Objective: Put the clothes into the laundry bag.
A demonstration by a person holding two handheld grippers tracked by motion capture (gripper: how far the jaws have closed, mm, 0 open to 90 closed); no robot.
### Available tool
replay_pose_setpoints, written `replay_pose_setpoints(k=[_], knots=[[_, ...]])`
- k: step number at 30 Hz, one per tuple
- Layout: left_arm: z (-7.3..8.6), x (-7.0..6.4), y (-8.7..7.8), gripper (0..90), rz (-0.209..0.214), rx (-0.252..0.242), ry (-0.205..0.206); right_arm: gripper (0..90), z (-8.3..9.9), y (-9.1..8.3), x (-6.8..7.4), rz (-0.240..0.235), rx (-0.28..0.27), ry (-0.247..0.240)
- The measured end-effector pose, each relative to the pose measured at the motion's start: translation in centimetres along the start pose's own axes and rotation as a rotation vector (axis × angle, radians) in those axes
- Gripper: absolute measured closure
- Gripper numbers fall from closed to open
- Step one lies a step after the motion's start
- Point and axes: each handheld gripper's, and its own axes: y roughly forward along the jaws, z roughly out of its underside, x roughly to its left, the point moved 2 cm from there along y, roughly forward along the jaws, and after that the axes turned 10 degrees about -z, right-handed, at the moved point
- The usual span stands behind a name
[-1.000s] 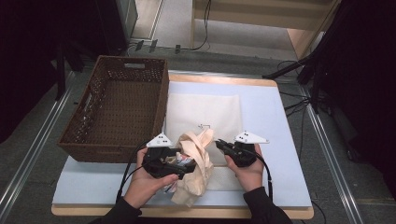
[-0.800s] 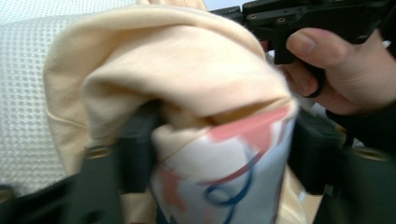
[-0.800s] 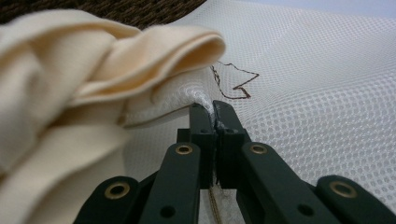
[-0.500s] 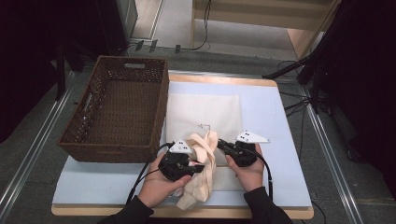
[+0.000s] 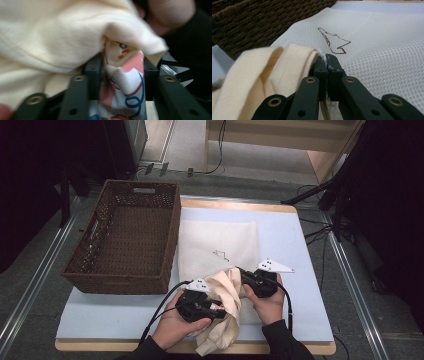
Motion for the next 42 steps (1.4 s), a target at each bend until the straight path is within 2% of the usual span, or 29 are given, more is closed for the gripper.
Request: replay_pose_setpoints(k=[2,4,6,8,10,13,16,18,20,23,24,26,27,29,31,33,34,36,39,42], knots=[[-0.7,-0.1,-1.1,47.1,-0.042,-0.059,0.013,88.4,0.0,0.0,0.0,0.001,-0.001,-0.001],[-1.4,0.1,-2.1,41.8,-0.057,-0.128,-0.007,88.3,0.0,0.0,0.0,0.002,-0.001,-0.006],[-1.9,0.6,-2.4,35.9,-0.076,-0.166,-0.034,88.4,-0.1,0.0,0.1,0.003,0.0,-0.005],[-2.3,0.9,-2.0,28.7,-0.083,-0.17,-0.059,88.3,-0.1,0.0,0.2,0.004,0.001,-0.011],[-2.6,0.9,-1.0,26.3,-0.08,-0.13,-0.067,88.3,-0.1,0.0,0.3,0.004,-0.001,-0.016],[-2.5,0.9,1.3,33.6,-0.148,-0.06,-0.057,88.3,-0.1,0.1,0.3,0.004,0.002,-0.016],[-2.2,1.6,3.6,41.5,-0.172,0.051,-0.062,88.3,-0.1,0.0,0.4,0.0,-0.005,-0.016],[-2.0,1.8,4.4,46.5,-0.175,0.075,-0.046,88.3,-0.2,-0.1,0.5,-0.001,-0.012,-0.017],[-2.2,1.8,4.4,56.8,-0.193,0.081,-0.034,88.3,-0.3,-0.3,0.6,-0.007,-0.022,-0.014],[-2.6,1.8,4.0,74.2,-0.227,0.063,-0.045,88.3,-0.6,-0.6,0.8,-0.016,-0.035,-0.023],[-2.7,1.8,3.8,75.6,-0.251,0.052,-0.045,88.3,-0.7,-0.7,0.9,-0.018,-0.037,-0.029],[-2.7,2.0,3.5,77.3,-0.326,0.013,-0.046,88.3,-0.7,-0.8,1.2,-0.022,-0.036,-0.036],[-2.6,2.3,3.3,77.5,-0.35,-0.004,-0.057,88.3,-0.7,-0.9,1.2,-0.021,-0.036,-0.046],[-2.5,2.9,3.0,76.9,-0.368,-0.047,-0.102,88.3,-0.6,-0.9,1.4,-0.02,-0.029,-0.049],[-2.3,3.1,2.5,72.0,-0.338,-0.083,-0.124,88.3,-0.5,-0.8,1.5,-0.021,-0.024,-0.052],[-2.2,2.8,1.9,60.3,-0.284,-0.098,-0.109,88.3,-0.3,-0.8,1.5,-0.019,-0.018,-0.052],[-2.1,2.5,1.4,54.8,-0.244,-0.103,-0.102,88.3,-0.3,-0.7,1.5,-0.017,-0.016,-0.049],[-1.9,2.0,0.5,47.3,-0.199,-0.11,-0.094,88.3,-0.2,-0.7,1.4,-0.015,-0.019,-0.049],[-1.4,1.3,-0.5,38.4,-0.146,-0.087,-0.085,88.3,-0.2,-0.8,1.4,-0.013,-0.021,-0.048],[-0.5,0.5,-0.1,34.0,-0.134,-0.032,-0.042,88.3,-0.1,-0.6,1.5,-0.013,-0.018,-0.046]])
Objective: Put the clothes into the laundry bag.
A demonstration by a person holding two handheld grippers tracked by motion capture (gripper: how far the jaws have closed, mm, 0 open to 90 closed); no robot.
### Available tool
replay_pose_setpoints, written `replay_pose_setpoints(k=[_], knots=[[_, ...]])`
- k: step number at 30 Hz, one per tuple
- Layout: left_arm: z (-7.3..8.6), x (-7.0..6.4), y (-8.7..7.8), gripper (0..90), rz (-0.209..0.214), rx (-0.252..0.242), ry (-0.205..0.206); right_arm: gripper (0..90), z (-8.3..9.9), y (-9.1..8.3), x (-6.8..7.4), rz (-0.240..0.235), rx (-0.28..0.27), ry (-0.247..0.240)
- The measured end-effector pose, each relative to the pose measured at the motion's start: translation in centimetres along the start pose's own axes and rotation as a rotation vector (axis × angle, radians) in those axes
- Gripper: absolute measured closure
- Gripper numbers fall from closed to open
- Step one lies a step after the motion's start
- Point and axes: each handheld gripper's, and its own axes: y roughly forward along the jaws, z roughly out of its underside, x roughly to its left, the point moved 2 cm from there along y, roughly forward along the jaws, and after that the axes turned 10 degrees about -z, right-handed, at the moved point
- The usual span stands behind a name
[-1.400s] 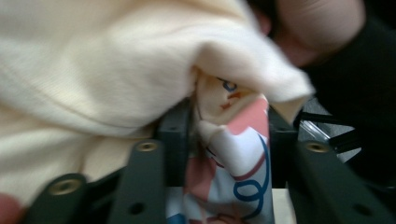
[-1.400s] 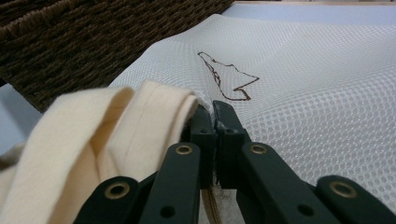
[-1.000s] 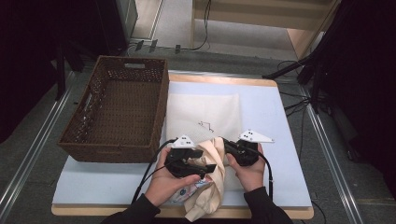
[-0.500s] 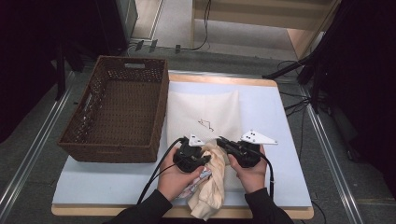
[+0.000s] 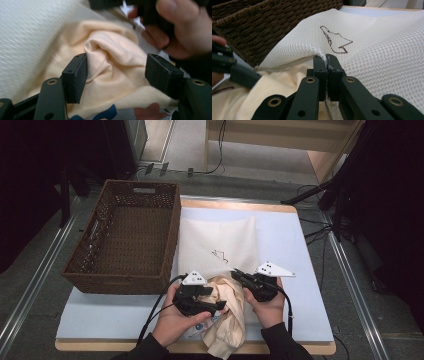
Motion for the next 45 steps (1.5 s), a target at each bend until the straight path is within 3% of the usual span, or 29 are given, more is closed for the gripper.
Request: replay_pose_setpoints(k=[3,7,10,14,19,21,23,26,30,33,35,41,45], knots=[[0.6,-0.2,1.4,35.7,-0.028,0.065,0.028,88.2,0.1,0.1,0.1,0.004,0.008,0.0],[0.3,0.1,2.2,56.0,-0.086,0.085,0.023,88.3,0.1,0.1,0.5,-0.001,0.005,-0.008],[-0.1,0.0,1.8,73.7,-0.111,0.015,0.016,88.3,0.1,0.1,0.6,-0.009,0.008,-0.012],[-1.0,0.5,1.3,76.3,-0.12,-0.059,-0.054,88.4,0.1,0.0,0.9,-0.023,0.014,-0.025],[-1.9,0.6,1.6,76.4,-0.163,-0.124,-0.089,88.5,-0.2,-0.2,1.1,-0.027,0.005,-0.019],[-1.7,0.9,3.0,75.9,-0.209,-0.096,-0.079,88.6,-0.3,-0.3,1.2,-0.038,0.009,-0.009],[-1.2,1.6,4.5,75.5,-0.229,-0.053,-0.09,88.6,-0.3,-0.3,1.3,-0.055,0.011,-0.014],[-1.2,2.0,4.8,72.2,-0.213,-0.047,-0.111,88.6,-0.2,-0.2,1.6,-0.056,0.025,-0.028],[-1.1,1.5,2.8,53.6,-0.14,-0.077,-0.07,88.6,0.0,-0.1,1.5,-0.036,0.035,-0.031],[-0.2,1.0,0.4,47.6,-0.084,-0.111,0.001,88.6,0.1,-0.1,1.2,-0.029,0.032,-0.028],[0.8,1.2,-1.3,45.6,-0.12,-0.122,0.043,88.6,0.1,-0.1,1.1,-0.028,0.031,-0.023],[3.4,2.8,-3.6,35.1,-0.139,-0.11,-0.026,88.5,0.2,0.0,1.1,-0.024,0.039,-0.031],[4.1,3.1,-2.9,29.8,-0.126,-0.092,-0.073,88.5,0.2,0.1,1.1,-0.023,0.039,-0.026]])
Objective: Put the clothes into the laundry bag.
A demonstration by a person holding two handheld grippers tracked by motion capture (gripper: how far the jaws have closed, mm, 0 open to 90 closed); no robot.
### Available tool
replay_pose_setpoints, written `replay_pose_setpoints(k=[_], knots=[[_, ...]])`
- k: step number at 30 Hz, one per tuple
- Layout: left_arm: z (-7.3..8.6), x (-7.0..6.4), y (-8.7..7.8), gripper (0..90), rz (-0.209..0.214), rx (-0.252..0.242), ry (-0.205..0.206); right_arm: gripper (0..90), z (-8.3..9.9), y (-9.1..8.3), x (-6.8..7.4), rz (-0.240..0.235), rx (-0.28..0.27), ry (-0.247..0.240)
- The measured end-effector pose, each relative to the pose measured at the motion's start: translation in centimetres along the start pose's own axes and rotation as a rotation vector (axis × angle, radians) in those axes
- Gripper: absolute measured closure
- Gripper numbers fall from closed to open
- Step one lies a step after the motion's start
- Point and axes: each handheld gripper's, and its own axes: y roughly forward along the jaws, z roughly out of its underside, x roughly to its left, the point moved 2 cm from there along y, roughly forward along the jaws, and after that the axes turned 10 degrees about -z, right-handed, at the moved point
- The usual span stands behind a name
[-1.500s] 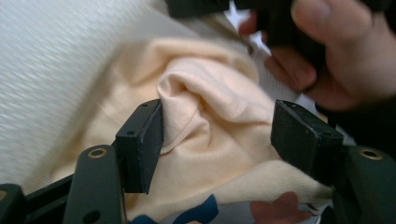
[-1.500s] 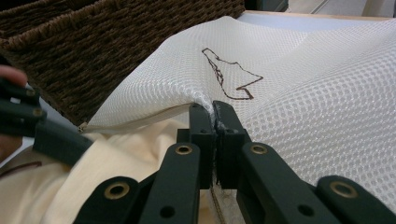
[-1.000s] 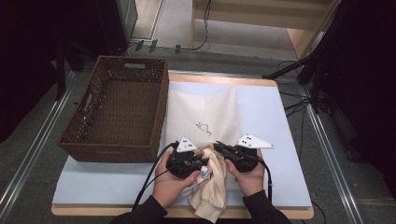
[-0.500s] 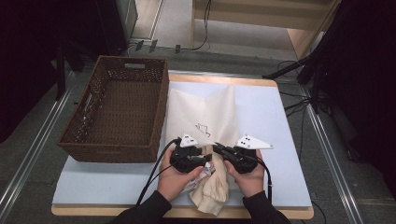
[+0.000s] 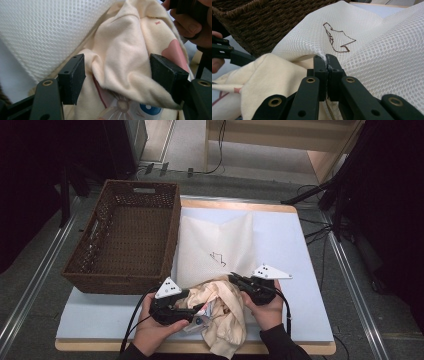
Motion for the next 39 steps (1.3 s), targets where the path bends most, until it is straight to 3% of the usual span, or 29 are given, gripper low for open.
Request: replay_pose_setpoints(k=[3,5,9,11,13,18,20,24,27,29,31,33,39], knots=[[0.0,-0.9,1.6,28.0,0.002,0.057,0.023,88.5,0.1,0.2,0.1,0.001,0.006,-0.003],[-0.1,-1.3,2.9,29.0,-0.026,0.115,0.031,88.5,0.1,0.2,0.2,-0.003,0.009,0.0],[-0.8,-1.6,4.2,41.6,-0.062,0.169,0.05,88.5,0.1,0.2,0.3,-0.012,0.007,-0.002],[-1.1,-2.0,4.1,60.7,-0.086,0.158,0.066,88.6,0.1,0.2,0.4,-0.021,0.003,-0.003],[-1.5,-2.3,4.0,71.4,-0.103,0.152,0.086,88.6,0.0,0.1,0.5,-0.032,-0.003,0.007],[-3.4,-2.5,3.7,77.4,-0.078,0.089,0.035,88.6,-0.5,-0.1,1.0,-0.047,-0.013,0.0],[-4.2,-2.8,3.8,77.7,-0.058,0.054,0.015,88.6,-0.6,-0.2,1.1,-0.048,-0.017,-0.003],[-4.7,-3.2,5.2,77.2,-0.06,0.023,0.013,88.6,-0.5,-0.2,1.1,-0.04,-0.018,0.008],[-3.9,-2.3,7.4,76.0,-0.117,0.041,0.015,88.6,-0.6,-0.3,1.0,-0.052,-0.023,0.017],[-3.2,-1.4,8.7,74.7,-0.106,0.055,-0.023,88.6,-0.5,-0.2,1.2,-0.061,-0.013,0.009],[-3.4,-1.2,8.4,71.2,-0.089,0.05,-0.041,88.6,-0.4,0.1,1.4,-0.067,-0.001,-0.005],[-3.4,-1.4,7.7,64.0,-0.071,0.047,-0.016,88.6,-0.3,0.2,1.5,-0.059,0.011,-0.013],[-2.8,-0.8,4.1,38.7,-0.027,0.012,-0.005,88.6,-0.2,0.1,1.0,-0.049,0.003,-0.003]])
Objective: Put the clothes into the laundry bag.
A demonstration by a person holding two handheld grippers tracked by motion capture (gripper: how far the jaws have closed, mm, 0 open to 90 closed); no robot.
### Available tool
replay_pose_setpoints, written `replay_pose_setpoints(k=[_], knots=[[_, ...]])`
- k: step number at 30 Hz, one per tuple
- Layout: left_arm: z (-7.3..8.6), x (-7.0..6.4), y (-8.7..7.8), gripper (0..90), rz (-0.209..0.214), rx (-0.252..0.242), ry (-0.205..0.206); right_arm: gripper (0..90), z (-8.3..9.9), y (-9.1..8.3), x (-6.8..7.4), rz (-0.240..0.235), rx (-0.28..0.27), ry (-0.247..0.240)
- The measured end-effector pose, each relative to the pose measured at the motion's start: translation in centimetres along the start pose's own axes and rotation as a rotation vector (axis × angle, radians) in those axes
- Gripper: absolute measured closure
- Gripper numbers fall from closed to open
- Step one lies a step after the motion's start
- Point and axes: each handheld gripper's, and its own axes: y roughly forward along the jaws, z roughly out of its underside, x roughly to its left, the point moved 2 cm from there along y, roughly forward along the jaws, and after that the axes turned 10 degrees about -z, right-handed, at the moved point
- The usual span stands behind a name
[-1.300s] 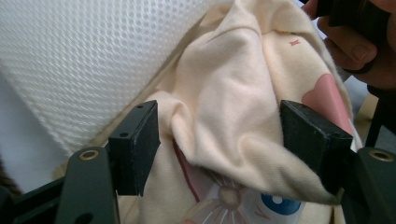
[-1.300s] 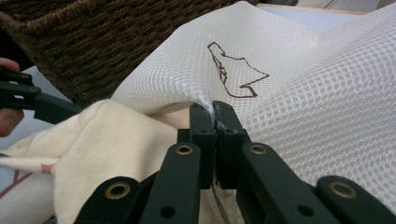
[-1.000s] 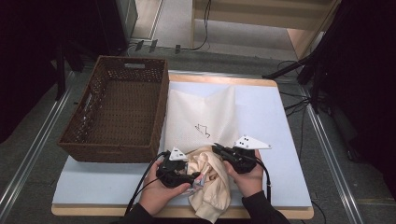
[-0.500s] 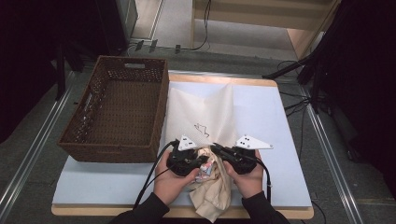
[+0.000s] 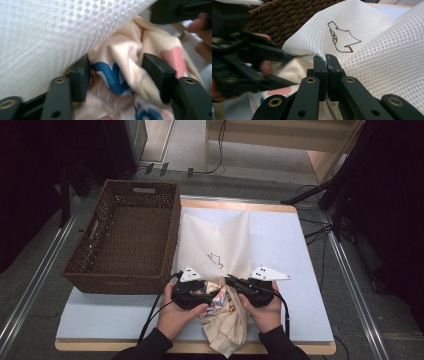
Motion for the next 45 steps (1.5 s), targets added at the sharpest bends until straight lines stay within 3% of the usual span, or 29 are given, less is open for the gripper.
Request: replay_pose_setpoints(k=[7,11,13,15,17,22,25,29,31,34,38,41,45], knots=[[0.6,0.7,-3.1,27.1,-0.007,-0.028,0.014,88.6,0.1,0.1,-0.2,0.011,0.004,0.008],[2.1,0.9,-2.6,26.1,-0.021,0.106,0.012,88.6,0.1,0.1,-0.2,0.011,0.002,0.006],[2.9,0.7,-1.9,27.7,-0.021,0.136,0.005,88.6,0.1,0.1,-0.2,0.007,0.003,0.009],[2.9,0.6,-1.4,36.4,-0.035,0.15,0.026,88.6,0.1,0.2,-0.2,0.007,0.004,0.013],[2.6,0.3,-1.1,50.9,-0.046,0.156,0.052,88.6,0.1,0.3,-0.1,0.004,0.003,0.009],[1.2,0.0,-0.6,76.1,-0.05,0.159,0.06,88.6,0.0,0.4,0.2,-0.014,0.001,0.012],[0.0,0.0,-0.3,80.3,-0.058,0.132,0.059,88.6,-0.2,0.2,0.4,-0.042,-0.011,0.028],[-1.4,0.4,0.6,83.4,-0.1,0.063,0.01,88.6,-0.4,0.0,0.5,-0.044,-0.021,0.033],[-1.4,0.7,1.6,83.5,-0.149,0.045,0.016,88.6,-0.4,-0.1,0.3,-0.043,-0.026,0.038],[-0.8,1.1,2.7,81.3,-0.129,0.067,0.003,88.5,-0.3,-0.2,0.1,-0.033,-0.016,0.035],[-0.8,0.9,1.3,67.9,-0.116,0.065,0.055,88.5,-0.1,-0.2,-0.1,-0.026,-0.01,0.034],[-0.5,0.7,-0.1,56.2,-0.039,0.056,0.06,88.5,-0.1,-0.2,-0.4,-0.021,-0.013,0.04],[0.1,0.3,-2.0,43.7,0.0,0.035,0.059,88.4,-0.1,-0.2,-0.4,-0.011,-0.013,0.037]])
